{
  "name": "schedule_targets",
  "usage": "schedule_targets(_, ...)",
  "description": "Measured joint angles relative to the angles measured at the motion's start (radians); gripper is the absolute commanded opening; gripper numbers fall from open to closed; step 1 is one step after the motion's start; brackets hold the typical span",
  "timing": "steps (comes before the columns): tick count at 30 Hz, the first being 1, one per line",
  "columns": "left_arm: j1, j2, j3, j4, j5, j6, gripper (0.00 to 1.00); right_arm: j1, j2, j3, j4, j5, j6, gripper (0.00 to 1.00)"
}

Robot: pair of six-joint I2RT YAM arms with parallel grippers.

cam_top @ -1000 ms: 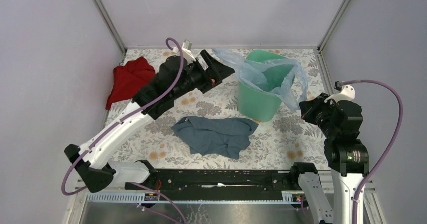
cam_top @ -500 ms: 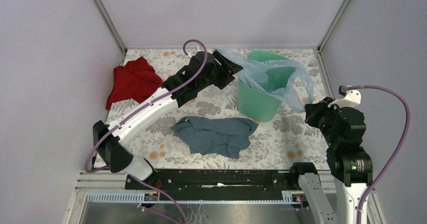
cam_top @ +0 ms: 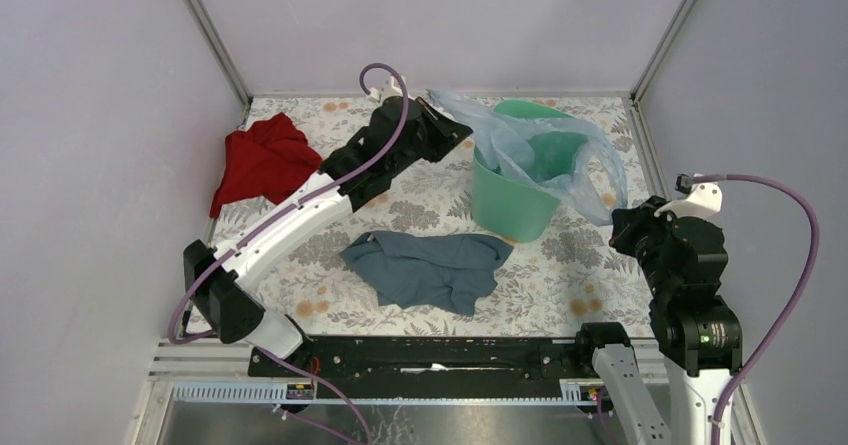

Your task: Put the trash bags into the trash bin

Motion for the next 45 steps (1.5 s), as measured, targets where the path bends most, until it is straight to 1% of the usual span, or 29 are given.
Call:
schedule_targets(2,0.041,0.0,-0.029,0.065,0.049,0.083,0.0,0.004,0.0,0.001,-0.016,0.039,0.004,0.0)
schedule_targets(6,0.151,0.001,-0.109,0.203,0.202,0.286,0.0,0.006,0.0,0.005,-0.072,0.14,0.035,0.0)
schedule_targets(8,0.183,-0.008,-0.177,0.283,0.265,0.399,0.0,0.007,0.001,0.013,-0.11,0.177,0.051,0.0)
schedule_targets(11,0.183,-0.058,-0.357,0.416,0.368,0.559,0.0,0.008,-0.008,0.022,-0.155,0.198,0.072,0.0)
schedule_targets(13,0.178,-0.088,-0.466,0.496,0.416,0.614,0.0,0.008,-0.026,0.021,-0.177,0.182,0.084,0.0)
schedule_targets(15,0.175,-0.11,-0.55,0.566,0.461,0.632,0.0,0.008,-0.047,0.02,-0.184,0.147,0.094,0.0)
schedule_targets(17,0.18,-0.119,-0.589,0.607,0.488,0.634,0.0,0.008,-0.071,0.014,-0.185,0.092,0.104,0.0)
schedule_targets(19,0.187,-0.121,-0.585,0.604,0.481,0.632,0.0,0.008,-0.092,-0.006,-0.174,0.023,0.118,0.0)
schedule_targets(20,0.19,-0.127,-0.57,0.57,0.462,0.629,0.02,0.008,-0.097,-0.017,-0.167,-0.001,0.123,0.0)
schedule_targets(21,0.194,-0.132,-0.553,0.537,0.445,0.624,0.11,0.008,-0.102,-0.031,-0.16,-0.03,0.13,0.0)
schedule_targets(23,0.211,-0.144,-0.492,0.435,0.414,0.596,0.29,0.008,-0.104,-0.051,-0.151,-0.071,0.139,0.0)
schedule_targets(25,0.236,-0.168,-0.452,0.365,0.407,0.565,0.43,0.008,-0.104,-0.061,-0.146,-0.098,0.145,0.0)
schedule_targets(27,0.256,-0.215,-0.447,0.319,0.419,0.537,0.54,0.009,-0.107,-0.061,-0.142,-0.113,0.145,0.0)
schedule_targets(29,0.269,-0.277,-0.449,0.269,0.452,0.503,0.59,0.008,-0.114,-0.061,-0.142,-0.113,0.145,0.0)
schedule_targets(33,0.27,-0.38,-0.464,0.246,0.562,0.418,0.67,0.008,-0.124,-0.061,-0.14,-0.113,0.141,0.0)
schedule_targets(34,0.27,-0.399,-0.48,0.274,0.604,0.367,0.7,0.008,-0.125,-0.061,-0.138,-0.113,0.14,0.0)
schedule_targets(36,0.267,-0.415,-0.524,0.371,0.673,0.232,0.72,0.008,-0.125,-0.061,-0.129,-0.114,0.14,0.0)
schedule_targets(38,0.253,-0.4,-0.557,0.463,0.704,0.084,0.74,0.008,-0.129,-0.066,-0.116,-0.113,0.14,0.0)
schedule_targets(40,0.23,-0.369,-0.563,0.494,0.689,-0.043,0.75,0.008,-0.132,-0.07,-0.107,-0.113,0.14,0.0)
schedule_targets(42,0.196,-0.335,-0.558,0.502,0.657,-0.133,0.75,0.009,-0.133,-0.072,-0.099,-0.113,0.14,0.0)
schedule_targets(45,0.151,-0.269,-0.511,0.48,0.596,-0.232,0.69,0.008,-0.133,-0.072,-0.09,-0.113,0.132,0.0)
